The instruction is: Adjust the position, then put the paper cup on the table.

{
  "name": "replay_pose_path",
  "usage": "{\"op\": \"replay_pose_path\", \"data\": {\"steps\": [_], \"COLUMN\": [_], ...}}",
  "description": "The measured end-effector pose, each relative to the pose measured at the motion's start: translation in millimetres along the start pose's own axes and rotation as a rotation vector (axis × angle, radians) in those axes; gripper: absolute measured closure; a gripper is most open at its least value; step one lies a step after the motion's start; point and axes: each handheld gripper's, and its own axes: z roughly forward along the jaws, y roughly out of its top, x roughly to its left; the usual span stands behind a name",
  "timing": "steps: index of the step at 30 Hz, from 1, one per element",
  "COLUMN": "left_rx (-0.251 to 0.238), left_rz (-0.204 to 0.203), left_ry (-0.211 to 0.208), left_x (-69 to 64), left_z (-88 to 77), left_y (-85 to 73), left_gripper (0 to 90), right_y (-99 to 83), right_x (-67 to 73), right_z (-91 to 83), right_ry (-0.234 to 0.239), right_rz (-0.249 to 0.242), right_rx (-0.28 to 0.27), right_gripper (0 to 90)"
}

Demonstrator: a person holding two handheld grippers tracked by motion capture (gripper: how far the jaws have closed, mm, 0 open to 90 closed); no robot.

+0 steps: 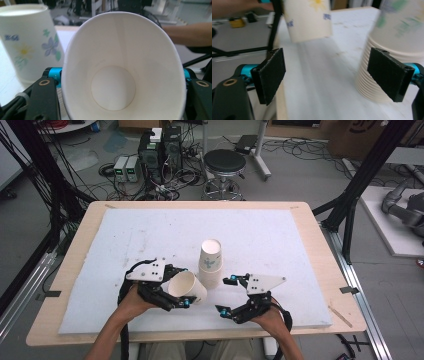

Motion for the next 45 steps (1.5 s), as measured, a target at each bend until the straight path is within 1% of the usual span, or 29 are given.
{"op": "replay_pose_path", "data": {"steps": [3, 7, 8, 10, 11, 15, 17, 18, 19, 20, 21, 23, 26, 27, 28, 29, 30, 31, 32, 33, 35, 37, 38, 39, 43, 44, 45], "left_rx": [0.065, 0.145, 0.178, 0.215, 0.241, 0.288, 0.312, 0.324, 0.344, 0.349, 0.366, 0.382, 0.412, 0.421, 0.425, 0.434, 0.431, 0.435, 0.435, 0.443, 0.427, 0.437, 0.440, 0.444, 0.435, 0.440, 0.434], "left_rz": [0.003, 0.009, 0.015, 0.013, 0.019, 0.014, 0.013, 0.011, 0.010, 0.004, 0.008, 0.010, 0.002, 0.006, -0.001, 0.003, -0.006, -0.002, -0.004, 0.001, -0.004, -0.004, -0.005, -0.003, -0.009, -0.006, -0.008], "left_ry": [0.022, 0.043, 0.055, 0.076, 0.086, 0.117, 0.130, 0.140, 0.147, 0.153, 0.155, 0.165, 0.169, 0.169, 0.177, 0.177, 0.179, 0.178, 0.180, 0.183, 0.183, 0.185, 0.186, 0.185, 0.191, 0.194, 0.195], "left_x": [5.8, 12.9, 15.7, 20.3, 23.1, 32.5, 36.6, 39.5, 41.8, 43.6, 45.6, 48.4, 52.5, 54.1, 54.7, 56.3, 57.0, 58.3, 58.5, 59.1, 59.5, 59.3, 59.3, 59.9, 60.8, 61.1, 61.6], "left_z": [-3.1, -6.5, -7.9, -10.3, -12.1, -18.1, -20.2, -21.1, -22.5, -23.0, -23.9, -24.5, -24.8, -24.3, -23.7, -23.9, -24.0, -24.5, -24.4, -24.9, -25.1, -24.6, -24.3, -24.5, -25.0, -25.3, -25.3], "left_y": [3.3, 5.5, 5.6, 4.9, 4.6, 3.4, 3.0, 2.5, 2.6, 2.0, 2.3, 1.8, 0.4, -0.5, -1.3, -1.3, -1.4, -1.0, -0.7, 0.4, 0.8, 0.4, 0.0, 0.0, -0.2, -0.3, -0.7], "left_gripper": [32.2, 32.2, 32.1, 32.1, 32.2, 32.2, 32.2, 32.2, 32.2, 32.2, 32.2, 32.2, 32.2, 32.2, 32.2, 32.2, 32.3, 32.3, 32.3, 32.3, 32.3, 32.3, 32.3, 32.3, 32.3, 32.3, 32.4], "right_y": [-6.1, -14.7, -16.5, -22.2, -24.9, -34.9, -37.9, -38.9, -40.7, -42.2, -43.8, -46.6, -49.2, -50.1, -50.9, -51.5, -52.3, -53.0, -54.1, -54.9, -55.1, -55.2, -55.3, -55.2, -55.4, -55.5, -55.5], "right_x": [-5.7, -15.4, -16.7, -21.1, -22.5, -29.2, -30.8, -32.1, -32.9, -33.6, -34.2, -35.9, -36.6, -37.0, -37.6, -37.5, -38.3, -38.1, -38.5, -39.6, -39.5, -39.5, -40.1, -39.9, -40.1, -40.2, -40.3], "right_z": [-7.3, -15.3, -16.5, -19.7, -21.3, -26.3, -27.9, -28.1, -28.8, -29.0, -29.2, -28.9, -28.0, -27.0, -26.4, -25.9, -25.4, -25.2, -25.3, -25.6, -26.7, -26.6, -26.3, -26.0, -26.4, -26.4, -26.4], "right_ry": [-0.068, -0.169, -0.189, -0.238, -0.251, -0.281, -0.308, -0.318, -0.341, -0.356, -0.376, -0.389, -0.413, -0.427, -0.440, -0.444, -0.451, -0.462, -0.459, -0.459, -0.460, -0.461, -0.460, -0.459, -0.459, -0.458, -0.460], "right_rz": [0.035, 0.068, 0.076, 0.082, 0.088, 0.113, 0.119, 0.109, 0.116, 0.117, 0.116, 0.130, 0.145, 0.147, 0.139, 0.149, 0.145, 0.149, 0.156, 0.158, 0.168, 0.169, 0.161, 0.167, 0.175, 0.173, 0.171], "right_rx": [0.003, 0.039, 0.045, 0.068, 0.069, 0.074, 0.091, 0.096, 0.102, 0.106, 0.115, 0.125, 0.145, 0.150, 0.156, 0.156, 0.157, 0.158, 0.157, 0.154, 0.144, 0.145, 0.146, 0.151, 0.146, 0.146, 0.147], "right_gripper": [15.6, 15.6, 15.6, 15.6, 15.6, 15.6, 15.6, 15.6, 15.6, 15.6, 15.6, 15.6, 15.6, 15.6, 15.6, 15.6, 15.6, 15.6, 15.6, 15.6, 15.6, 15.6, 15.6, 15.6, 15.6, 15.6, 15.6]}}
